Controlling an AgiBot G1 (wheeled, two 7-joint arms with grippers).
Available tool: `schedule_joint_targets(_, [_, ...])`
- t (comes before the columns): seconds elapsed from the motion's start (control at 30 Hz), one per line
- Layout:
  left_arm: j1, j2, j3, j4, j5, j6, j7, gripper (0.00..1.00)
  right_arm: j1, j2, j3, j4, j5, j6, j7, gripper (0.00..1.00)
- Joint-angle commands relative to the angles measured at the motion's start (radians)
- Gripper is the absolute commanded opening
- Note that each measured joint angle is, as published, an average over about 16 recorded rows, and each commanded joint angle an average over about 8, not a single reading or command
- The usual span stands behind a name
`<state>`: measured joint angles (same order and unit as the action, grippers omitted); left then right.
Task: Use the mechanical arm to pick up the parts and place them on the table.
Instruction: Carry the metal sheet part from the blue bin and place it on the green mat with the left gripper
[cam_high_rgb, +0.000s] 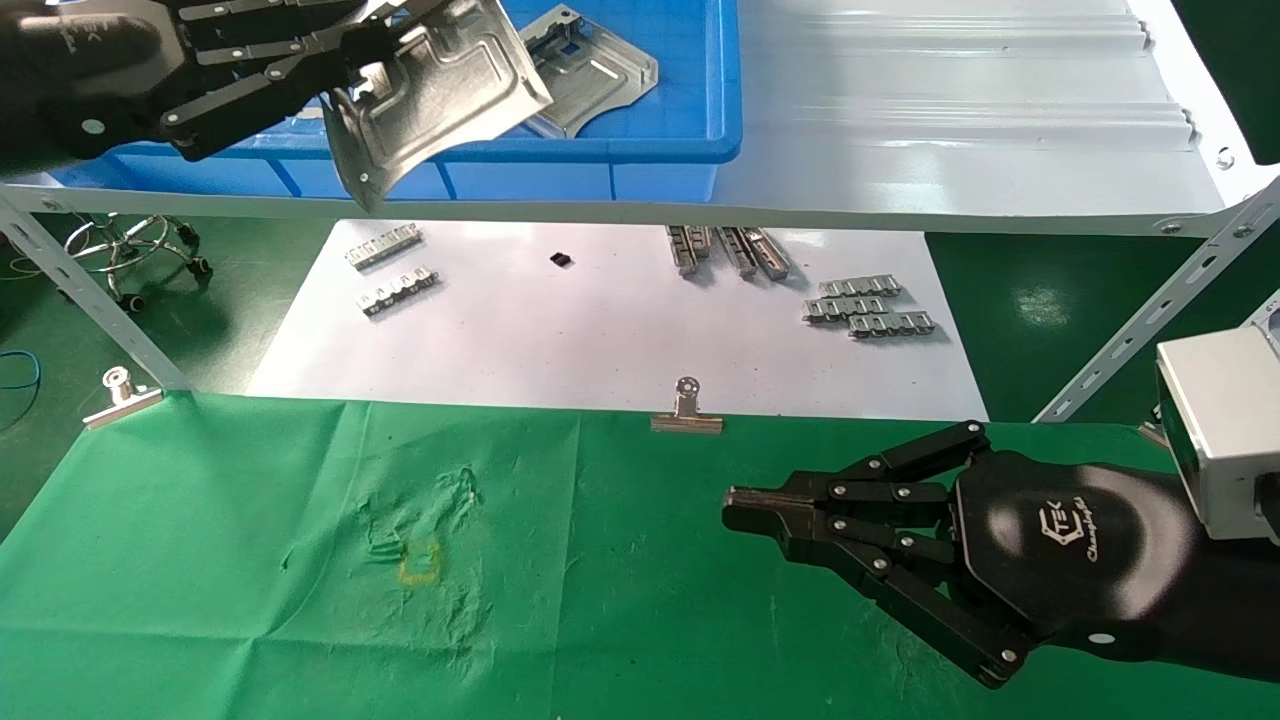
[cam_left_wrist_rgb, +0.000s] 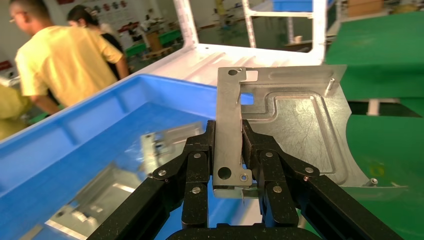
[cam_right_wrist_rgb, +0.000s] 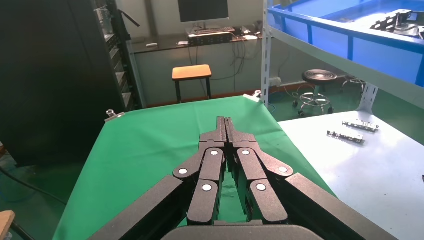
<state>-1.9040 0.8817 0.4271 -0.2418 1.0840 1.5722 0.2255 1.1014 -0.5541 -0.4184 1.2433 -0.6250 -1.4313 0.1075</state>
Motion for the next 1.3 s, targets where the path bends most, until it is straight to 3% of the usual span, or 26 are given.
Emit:
schedule_joint_targets(0.03, [0.015,-0.006,0.003,-0.025,-0.008,0.031,0.011,0.0,0.0,0.0,0.0,0.0,0.0,0.0,0.0,0.0])
schedule_joint_targets(0.4, [0.186,-0.138,0.114,-0.357,-0.161,0.027,0.014,0.0,0.0,0.0,0.0,0.0,0.0,0.0,0.0,0.0])
schedule_joint_targets(0.73, [0.287,-0.248,0.252,-0.53,-0.21,0.021,0.154,0.0,0.0,0.0,0.0,0.0,0.0,0.0,0.0,0.0])
schedule_joint_targets(1.0, [0.335,-0.269,0.376,-0.534,-0.172,0.017,0.276,0.0,0.0,0.0,0.0,0.0,0.0,0.0,0.0,0.0])
schedule_joint_targets(1.3, [0.355,-0.22,0.488,-0.38,-0.133,0.009,0.394,0.0,0.0,0.0,0.0,0.0,0.0,0.0,0.0,0.0])
